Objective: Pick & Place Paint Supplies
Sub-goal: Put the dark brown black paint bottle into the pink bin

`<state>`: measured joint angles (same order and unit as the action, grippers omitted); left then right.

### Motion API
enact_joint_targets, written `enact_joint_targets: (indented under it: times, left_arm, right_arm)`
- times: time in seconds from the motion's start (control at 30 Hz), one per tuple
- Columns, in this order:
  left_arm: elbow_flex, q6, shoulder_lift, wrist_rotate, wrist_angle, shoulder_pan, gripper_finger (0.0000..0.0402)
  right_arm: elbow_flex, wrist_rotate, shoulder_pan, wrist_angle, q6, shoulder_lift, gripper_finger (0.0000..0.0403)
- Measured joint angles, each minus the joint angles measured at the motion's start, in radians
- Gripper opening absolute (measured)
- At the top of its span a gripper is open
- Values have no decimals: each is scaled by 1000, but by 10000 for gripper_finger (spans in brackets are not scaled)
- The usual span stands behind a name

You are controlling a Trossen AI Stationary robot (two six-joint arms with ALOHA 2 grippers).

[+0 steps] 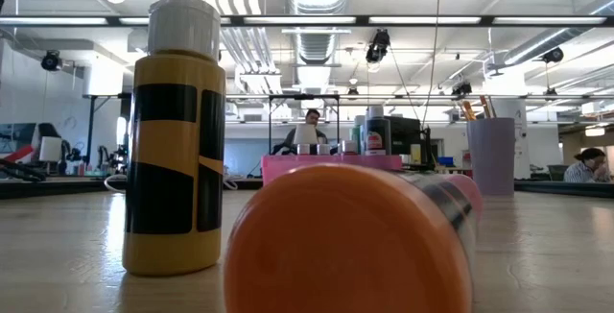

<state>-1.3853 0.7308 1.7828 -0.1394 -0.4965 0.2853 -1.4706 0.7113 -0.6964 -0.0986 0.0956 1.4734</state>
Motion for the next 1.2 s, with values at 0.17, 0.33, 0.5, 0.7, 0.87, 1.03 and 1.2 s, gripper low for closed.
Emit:
enact_joint_targets:
  times: [0.17,0.33,0.5,0.7,0.87,1.03,1.2]
  left_arm:
    - [0,4,-8,-58,-3,33,213]
    - [24,-82,-54,-25,-32,25,213]
    - [101,-102,-78,74,-143,25,213]
    - [140,-115,-81,129,-235,26,213]
    - [140,-147,-82,157,-256,26,213]
    - [138,-173,-82,208,-270,26,213]
    - [138,-175,-82,220,-292,26,213]
  right_arm:
    - [4,0,-11,-26,91,5,107]
    - [6,-3,-40,-27,148,17,107]
    - [7,-2,-58,-25,174,20,107]
    - [7,33,-58,-17,204,20,107]
    - [9,49,-51,-17,219,20,107]
    - [11,52,-46,-4,272,20,107]
    - [13,50,-24,15,283,20,107]
